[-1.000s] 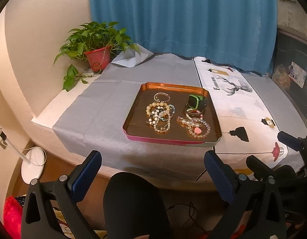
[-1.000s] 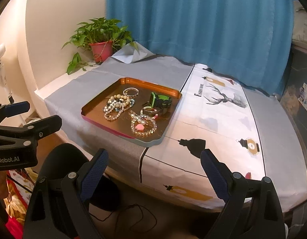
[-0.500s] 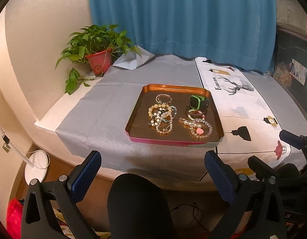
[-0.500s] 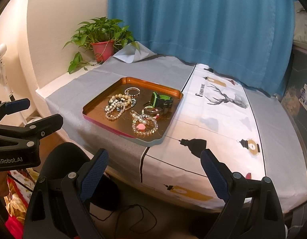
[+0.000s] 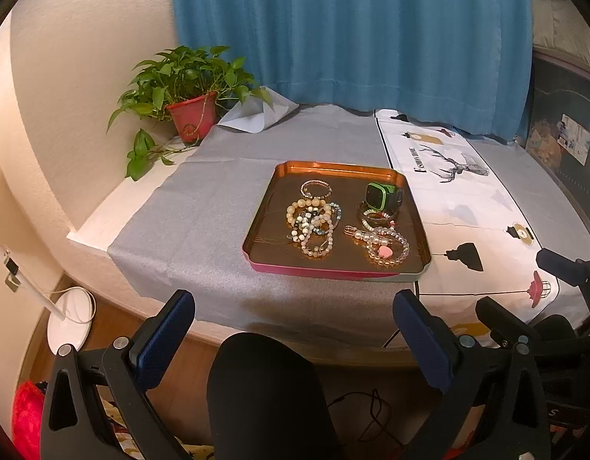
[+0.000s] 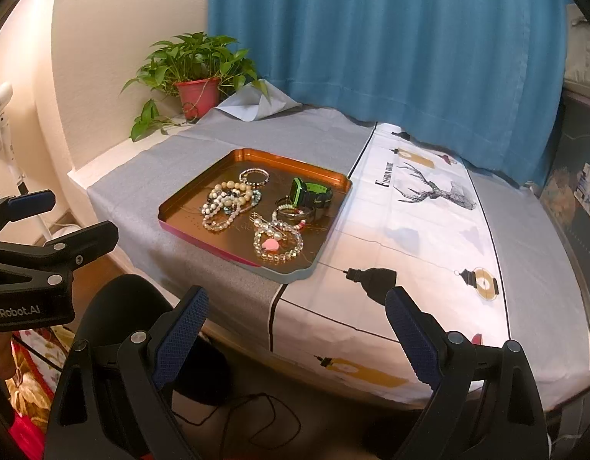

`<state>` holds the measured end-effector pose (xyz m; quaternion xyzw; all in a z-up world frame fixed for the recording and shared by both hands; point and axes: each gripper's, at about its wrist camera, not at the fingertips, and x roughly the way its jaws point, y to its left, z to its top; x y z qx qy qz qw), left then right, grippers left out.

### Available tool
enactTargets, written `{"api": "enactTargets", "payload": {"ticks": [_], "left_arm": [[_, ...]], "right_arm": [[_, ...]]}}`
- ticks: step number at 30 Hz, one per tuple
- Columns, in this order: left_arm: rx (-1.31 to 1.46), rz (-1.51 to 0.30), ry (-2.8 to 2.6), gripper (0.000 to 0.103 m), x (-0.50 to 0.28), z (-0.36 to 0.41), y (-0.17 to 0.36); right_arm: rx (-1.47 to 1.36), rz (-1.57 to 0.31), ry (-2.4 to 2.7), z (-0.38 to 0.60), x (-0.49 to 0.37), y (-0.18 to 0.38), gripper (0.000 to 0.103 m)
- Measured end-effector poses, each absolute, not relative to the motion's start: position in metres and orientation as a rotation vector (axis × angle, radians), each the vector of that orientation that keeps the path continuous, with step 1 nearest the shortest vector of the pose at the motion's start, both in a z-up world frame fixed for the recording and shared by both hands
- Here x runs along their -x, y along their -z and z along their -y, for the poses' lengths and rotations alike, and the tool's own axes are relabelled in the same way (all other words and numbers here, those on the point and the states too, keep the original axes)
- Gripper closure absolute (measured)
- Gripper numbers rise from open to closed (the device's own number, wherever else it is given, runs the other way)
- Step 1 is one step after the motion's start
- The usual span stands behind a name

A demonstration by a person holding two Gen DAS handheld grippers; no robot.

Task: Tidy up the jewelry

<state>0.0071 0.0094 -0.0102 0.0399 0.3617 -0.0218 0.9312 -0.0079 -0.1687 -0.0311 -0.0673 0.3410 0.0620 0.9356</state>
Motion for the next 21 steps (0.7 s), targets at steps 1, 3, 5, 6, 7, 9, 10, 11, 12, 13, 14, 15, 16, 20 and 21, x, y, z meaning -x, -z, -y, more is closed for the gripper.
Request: {"api": "enactTargets", "payload": {"ticks": [1,3,5,6,7,9,10,11,12,13,14,15,16,20,21], "left_arm": [[-0.083,-0.741,0.045,0.000,-0.0072,-0.0096,0.0102],[-0.081,-0.741,0.047,0.000,-0.0068,-0.0096,0.0100],[-0.083,-0.737,0.046,0.000,-0.0070,-0.0095,0.0099],[-0.086,-0.737,0.044,0.000,-0.0072,-0.0094,0.0101],[-0.083,-0.740,0.045,0.000,-0.0071,-0.0098,0.0100],[-0.082,-0.741,0.046,0.000,-0.0071,-0.0096,0.0099],[-0.083,-0.740,0.046,0.000,-0.0069,-0.0095,0.0099],[-0.084,-0.740,0.045,0.000,-0.0068,-0.0092,0.0100],[-0.085,-0.740,0.044,0.000,-0.0068,-0.0090,0.0100],[-0.084,-0.741,0.044,0.000,-0.0067,-0.0087,0.0100],[-0.083,-0.741,0.044,0.000,-0.0066,-0.0086,0.0100],[-0.083,-0.743,0.044,0.000,-0.0066,-0.0089,0.0103],[-0.081,-0.744,0.046,0.000,-0.0064,-0.0093,0.0101],[-0.082,-0.745,0.045,0.000,-0.0058,-0.0092,0.0101],[-0.082,-0.745,0.046,0.000,-0.0054,-0.0095,0.0100]], "right_arm": [[0.137,-0.697,-0.127,0.1688,0.0079,0.0311,0.010],[0.137,-0.696,-0.127,0.1690,0.0080,0.0307,0.010],[0.139,-0.696,-0.128,0.1691,0.0079,0.0305,0.010],[0.140,-0.696,-0.128,0.1691,0.0079,0.0306,0.010],[0.138,-0.695,-0.128,0.1691,0.0077,0.0307,0.010],[0.138,-0.696,-0.129,0.1689,0.0081,0.0302,0.010],[0.138,-0.695,-0.128,0.1687,0.0080,0.0301,0.010],[0.138,-0.695,-0.129,0.1687,0.0084,0.0298,0.010],[0.139,-0.696,-0.129,0.1686,0.0078,0.0300,0.010],[0.139,-0.696,-0.129,0.1685,0.0080,0.0297,0.010],[0.138,-0.695,-0.128,0.1681,0.0079,0.0298,0.010],[0.138,-0.695,-0.127,0.1680,0.0078,0.0299,0.010],[0.138,-0.696,-0.127,0.1679,0.0077,0.0299,0.010],[0.137,-0.694,-0.127,0.1679,0.0080,0.0295,0.010],[0.137,-0.695,-0.127,0.1680,0.0080,0.0297,0.010]]}}
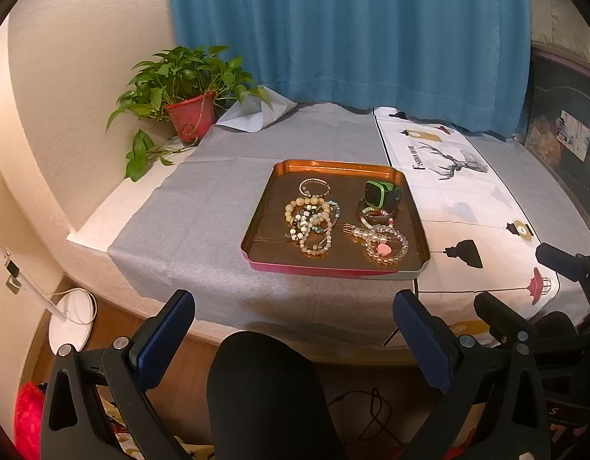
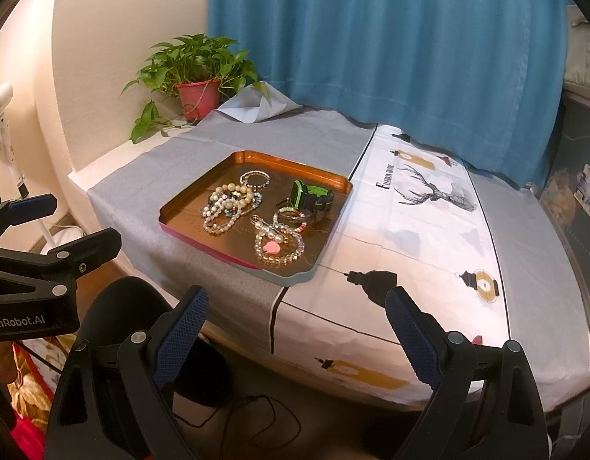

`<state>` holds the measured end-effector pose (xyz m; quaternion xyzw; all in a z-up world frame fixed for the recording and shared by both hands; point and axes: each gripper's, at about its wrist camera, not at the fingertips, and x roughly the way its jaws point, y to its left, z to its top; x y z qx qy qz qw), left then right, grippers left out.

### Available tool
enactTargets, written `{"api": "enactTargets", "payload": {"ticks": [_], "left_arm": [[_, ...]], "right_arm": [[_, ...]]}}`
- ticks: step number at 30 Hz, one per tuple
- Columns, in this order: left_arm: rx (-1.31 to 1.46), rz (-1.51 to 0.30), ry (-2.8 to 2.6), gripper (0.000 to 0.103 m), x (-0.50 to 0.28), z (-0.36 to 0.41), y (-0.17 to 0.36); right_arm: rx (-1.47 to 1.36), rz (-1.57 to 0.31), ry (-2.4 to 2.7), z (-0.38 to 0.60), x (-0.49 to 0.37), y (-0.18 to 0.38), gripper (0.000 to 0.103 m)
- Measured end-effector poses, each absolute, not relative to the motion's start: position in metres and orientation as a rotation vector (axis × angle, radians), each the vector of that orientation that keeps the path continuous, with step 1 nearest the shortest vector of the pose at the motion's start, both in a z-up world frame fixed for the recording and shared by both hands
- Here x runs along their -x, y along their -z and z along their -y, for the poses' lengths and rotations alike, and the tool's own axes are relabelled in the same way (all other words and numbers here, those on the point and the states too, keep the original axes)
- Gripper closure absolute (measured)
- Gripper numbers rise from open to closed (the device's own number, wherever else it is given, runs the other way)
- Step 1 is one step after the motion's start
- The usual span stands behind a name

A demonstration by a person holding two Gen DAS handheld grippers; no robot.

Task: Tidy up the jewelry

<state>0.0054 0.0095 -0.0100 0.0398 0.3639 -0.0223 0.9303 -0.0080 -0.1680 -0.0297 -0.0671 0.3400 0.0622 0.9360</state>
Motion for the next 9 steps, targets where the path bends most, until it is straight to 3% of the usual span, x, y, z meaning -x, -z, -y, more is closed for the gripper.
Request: {"api": "enactTargets", "payload": {"ticks": [9], "left_arm": [[-0.078,-0.738,0.035,0.000,-0.0026,-0.0107,0.0075]], "right_arm": [[0.137,-0.697,-0.139,0.1670,0.0076,0.0291,0.010]]}}
